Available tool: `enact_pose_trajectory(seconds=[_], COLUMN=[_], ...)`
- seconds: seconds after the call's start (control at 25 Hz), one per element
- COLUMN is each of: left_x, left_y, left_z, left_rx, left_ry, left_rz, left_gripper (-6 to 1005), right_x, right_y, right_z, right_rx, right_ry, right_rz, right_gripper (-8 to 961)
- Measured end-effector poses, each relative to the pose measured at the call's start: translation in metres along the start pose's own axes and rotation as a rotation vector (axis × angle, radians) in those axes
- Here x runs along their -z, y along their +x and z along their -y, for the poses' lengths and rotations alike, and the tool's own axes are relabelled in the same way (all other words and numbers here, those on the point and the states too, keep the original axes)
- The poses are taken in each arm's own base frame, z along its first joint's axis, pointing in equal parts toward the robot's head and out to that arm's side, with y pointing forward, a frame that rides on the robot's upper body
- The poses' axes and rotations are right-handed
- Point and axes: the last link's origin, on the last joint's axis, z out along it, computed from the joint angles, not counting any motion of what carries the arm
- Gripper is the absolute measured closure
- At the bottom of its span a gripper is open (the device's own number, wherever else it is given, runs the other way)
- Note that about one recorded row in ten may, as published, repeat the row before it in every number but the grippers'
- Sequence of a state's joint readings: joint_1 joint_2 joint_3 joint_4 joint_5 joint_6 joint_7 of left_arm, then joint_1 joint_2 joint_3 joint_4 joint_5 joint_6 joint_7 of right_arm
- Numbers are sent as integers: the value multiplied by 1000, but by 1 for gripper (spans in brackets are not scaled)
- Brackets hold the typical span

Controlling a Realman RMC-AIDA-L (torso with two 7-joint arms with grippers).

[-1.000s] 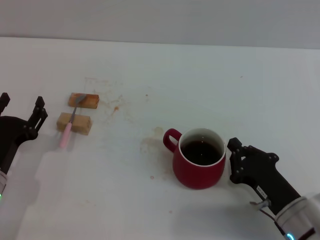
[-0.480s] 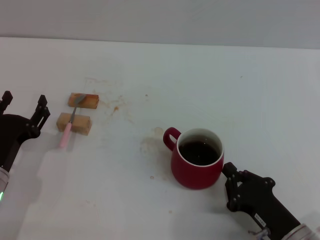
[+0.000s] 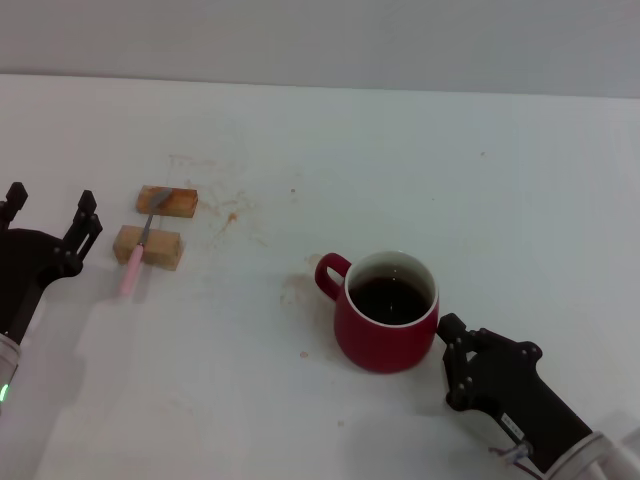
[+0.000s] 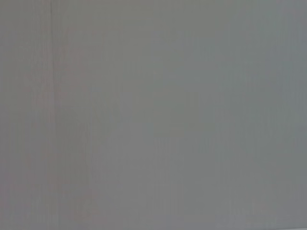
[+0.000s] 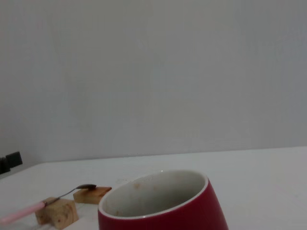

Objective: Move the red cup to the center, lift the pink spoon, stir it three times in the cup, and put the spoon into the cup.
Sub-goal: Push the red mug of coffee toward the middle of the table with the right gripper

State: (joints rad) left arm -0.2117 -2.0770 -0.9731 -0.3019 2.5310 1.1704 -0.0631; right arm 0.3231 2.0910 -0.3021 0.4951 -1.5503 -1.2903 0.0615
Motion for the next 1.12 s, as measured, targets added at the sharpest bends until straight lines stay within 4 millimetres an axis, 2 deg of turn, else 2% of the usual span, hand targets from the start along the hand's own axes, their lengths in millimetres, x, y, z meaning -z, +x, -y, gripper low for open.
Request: enact_pose_trajectory(seconds=[0.56,1.12], left_x=[-3,-1], left_y=[1,1], left_z=[-1,-1], left_rx=[-2,2], left_ry=[-5,-3], left_rz=[-3,-4], left_gripper=[198,198], right_x=[-20,-25], right_y=[-4,-8], right_z=[2,4], right_rx=[35,33], right_ry=[-37,-26], right_rz=[-29,-16], right_gripper=[953,953])
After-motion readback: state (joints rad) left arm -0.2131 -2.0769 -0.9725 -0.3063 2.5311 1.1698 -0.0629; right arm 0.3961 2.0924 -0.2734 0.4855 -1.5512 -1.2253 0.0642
